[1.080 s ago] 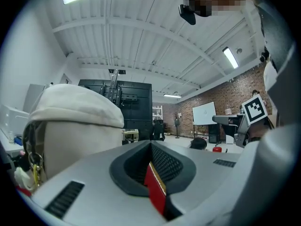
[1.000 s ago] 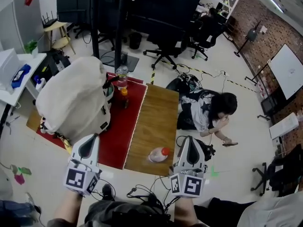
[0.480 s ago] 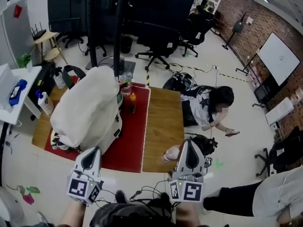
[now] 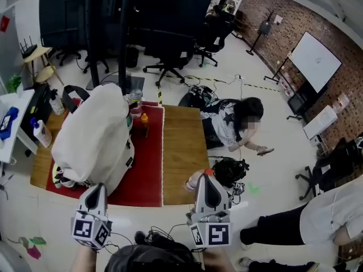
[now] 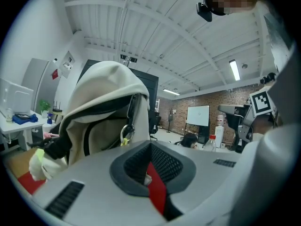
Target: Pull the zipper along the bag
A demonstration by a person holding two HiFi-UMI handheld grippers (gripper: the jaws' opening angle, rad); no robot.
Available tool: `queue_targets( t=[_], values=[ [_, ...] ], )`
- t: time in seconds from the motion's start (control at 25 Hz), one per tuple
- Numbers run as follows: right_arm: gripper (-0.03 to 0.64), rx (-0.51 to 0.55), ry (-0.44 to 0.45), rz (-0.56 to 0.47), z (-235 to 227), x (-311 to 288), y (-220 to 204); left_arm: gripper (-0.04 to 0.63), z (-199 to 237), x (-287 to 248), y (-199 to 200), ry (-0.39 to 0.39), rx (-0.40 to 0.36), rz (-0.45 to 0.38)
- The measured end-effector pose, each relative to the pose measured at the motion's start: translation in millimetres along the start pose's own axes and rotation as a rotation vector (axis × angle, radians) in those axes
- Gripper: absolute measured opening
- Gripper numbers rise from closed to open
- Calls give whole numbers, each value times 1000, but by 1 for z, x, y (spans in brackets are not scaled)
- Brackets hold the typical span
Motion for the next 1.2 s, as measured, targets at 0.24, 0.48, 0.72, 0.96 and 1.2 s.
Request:
queue_targets(
  t=[0.24, 0.48, 0.72, 0.96, 1.2],
  values=[
    [15, -47, 45, -2, -18, 5, -2, 26, -34, -10, 17, 11, -17, 7],
    [15, -87, 190, 46, 0, 0, -8, 26, -56, -13, 32, 43, -46, 23],
    [15, -134, 294, 78, 20, -12, -26, 26, -55, -11, 43, 95, -83, 6],
    [15, -174, 368, 75, 64, -19, -27, 26, -32, 9, 51, 130, -137, -8],
    [15, -206, 377, 101, 124, -31, -52, 26, 23, 36, 37, 114, -155, -16]
  ],
)
Point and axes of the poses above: the fingertips, and each gripper's own axes: x backward along the fingers, z to its left, y out of its top, the point moved 1 cm from there along x, backward along the fingers, and after that the axes turned 12 degrees about -x, right-handed, at the moved point
